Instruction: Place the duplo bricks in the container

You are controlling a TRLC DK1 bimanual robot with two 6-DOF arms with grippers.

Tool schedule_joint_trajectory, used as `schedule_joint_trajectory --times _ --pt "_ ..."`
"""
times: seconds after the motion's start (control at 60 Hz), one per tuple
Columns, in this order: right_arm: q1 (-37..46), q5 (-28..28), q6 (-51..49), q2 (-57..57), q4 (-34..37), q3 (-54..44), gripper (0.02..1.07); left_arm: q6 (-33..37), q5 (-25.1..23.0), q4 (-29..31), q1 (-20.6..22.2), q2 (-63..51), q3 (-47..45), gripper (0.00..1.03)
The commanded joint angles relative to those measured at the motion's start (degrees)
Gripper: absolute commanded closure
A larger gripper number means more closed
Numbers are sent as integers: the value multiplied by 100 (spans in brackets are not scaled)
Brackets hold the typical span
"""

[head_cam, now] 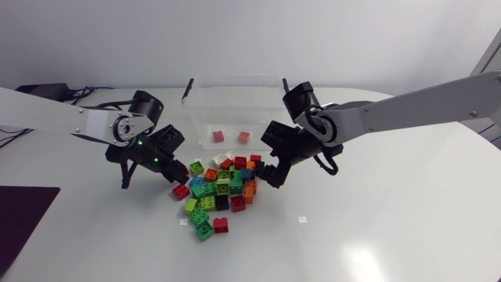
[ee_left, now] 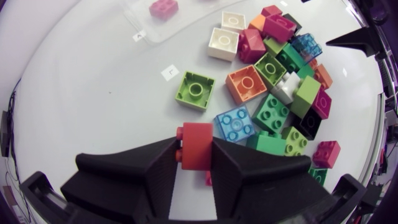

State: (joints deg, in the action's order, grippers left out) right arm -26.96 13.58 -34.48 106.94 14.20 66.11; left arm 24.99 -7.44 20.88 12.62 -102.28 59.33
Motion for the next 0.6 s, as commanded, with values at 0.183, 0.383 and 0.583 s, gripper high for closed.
schedule_joint_trajectory --times 0.183,0.383,0.583 --pt "24 65 -824 504 118 394 7 208 -258 -392 -225 1079 -290 75" --pt "174 136 -1114 838 180 640 7 137 -601 -700 -269 1571 -88 75" --pt "209 268 -1140 1066 242 755 10 -38 -926 -955 -243 1580 263 75"
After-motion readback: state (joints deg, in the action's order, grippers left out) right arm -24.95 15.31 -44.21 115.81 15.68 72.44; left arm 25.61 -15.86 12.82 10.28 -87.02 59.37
